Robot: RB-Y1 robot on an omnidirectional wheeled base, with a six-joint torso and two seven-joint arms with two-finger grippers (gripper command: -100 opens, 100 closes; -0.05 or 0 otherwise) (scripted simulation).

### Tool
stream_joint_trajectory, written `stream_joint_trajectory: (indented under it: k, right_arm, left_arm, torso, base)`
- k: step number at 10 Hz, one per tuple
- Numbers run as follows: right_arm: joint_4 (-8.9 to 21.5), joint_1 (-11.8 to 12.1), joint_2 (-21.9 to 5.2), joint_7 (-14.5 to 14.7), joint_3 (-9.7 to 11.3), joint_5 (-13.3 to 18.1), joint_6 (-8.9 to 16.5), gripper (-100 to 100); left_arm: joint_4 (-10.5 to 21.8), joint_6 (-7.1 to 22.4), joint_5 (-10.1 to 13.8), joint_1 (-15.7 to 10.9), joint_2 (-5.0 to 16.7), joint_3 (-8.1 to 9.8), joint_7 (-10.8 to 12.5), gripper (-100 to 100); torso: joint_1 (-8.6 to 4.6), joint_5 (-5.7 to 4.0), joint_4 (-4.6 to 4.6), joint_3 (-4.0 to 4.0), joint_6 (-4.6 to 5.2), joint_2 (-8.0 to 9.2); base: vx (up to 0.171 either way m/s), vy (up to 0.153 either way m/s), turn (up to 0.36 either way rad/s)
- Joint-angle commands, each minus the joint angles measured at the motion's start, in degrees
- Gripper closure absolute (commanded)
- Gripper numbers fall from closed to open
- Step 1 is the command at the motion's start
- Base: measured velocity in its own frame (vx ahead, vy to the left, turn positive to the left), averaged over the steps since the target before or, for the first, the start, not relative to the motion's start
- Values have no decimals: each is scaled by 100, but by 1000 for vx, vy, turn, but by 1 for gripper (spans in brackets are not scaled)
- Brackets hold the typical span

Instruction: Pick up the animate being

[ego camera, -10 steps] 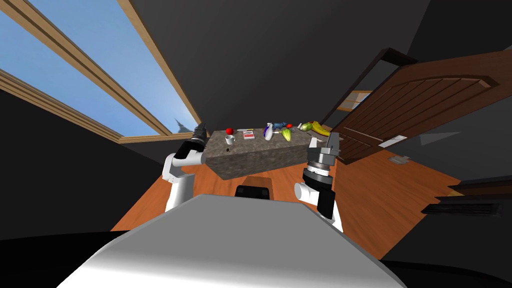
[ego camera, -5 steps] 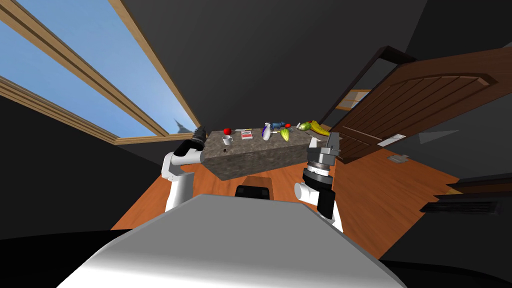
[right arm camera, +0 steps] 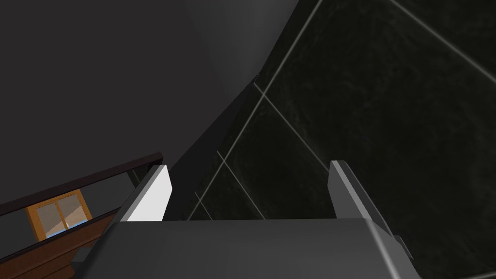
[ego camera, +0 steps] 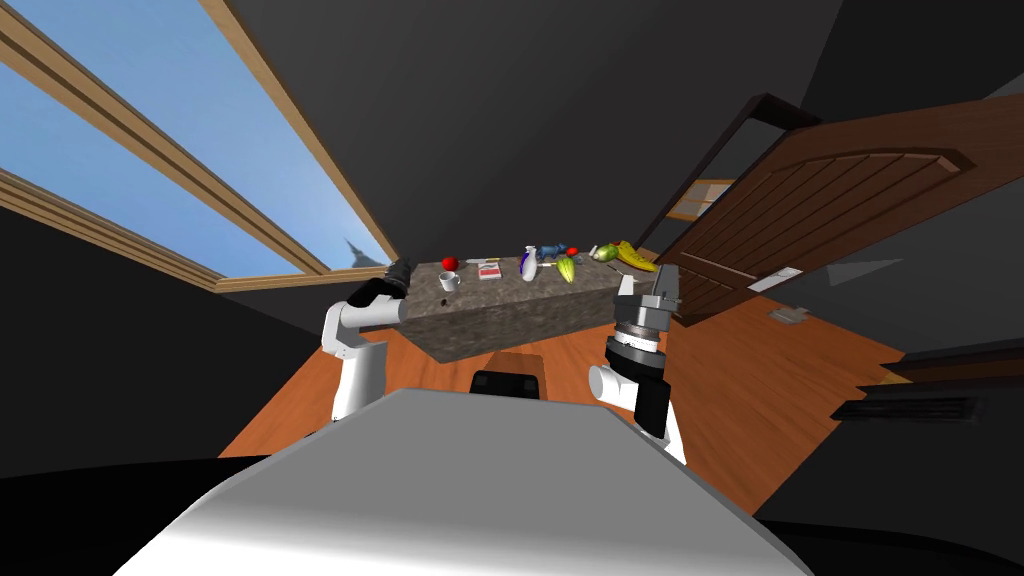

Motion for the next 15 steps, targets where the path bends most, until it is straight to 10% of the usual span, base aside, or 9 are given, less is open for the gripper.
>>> stream_joint_trajectory:
  k: [1, 15]
  right_arm:
    - [0, 0, 0, 0, 0, 0, 0, 0]
    - [0, 0, 0, 0, 0, 0, 0, 0]
  left_arm:
    - [6, 227, -28, -28, -17, -2, -11, -100]
    - [445, 2272, -38, -283, 22, 275, -269, -100]
  torso:
    - [0, 0, 0, 0, 0, 0]
    - [10, 2, -1, -2, 0, -4]
  base:
    - [18, -24, 3]
    - [36, -28, -19]
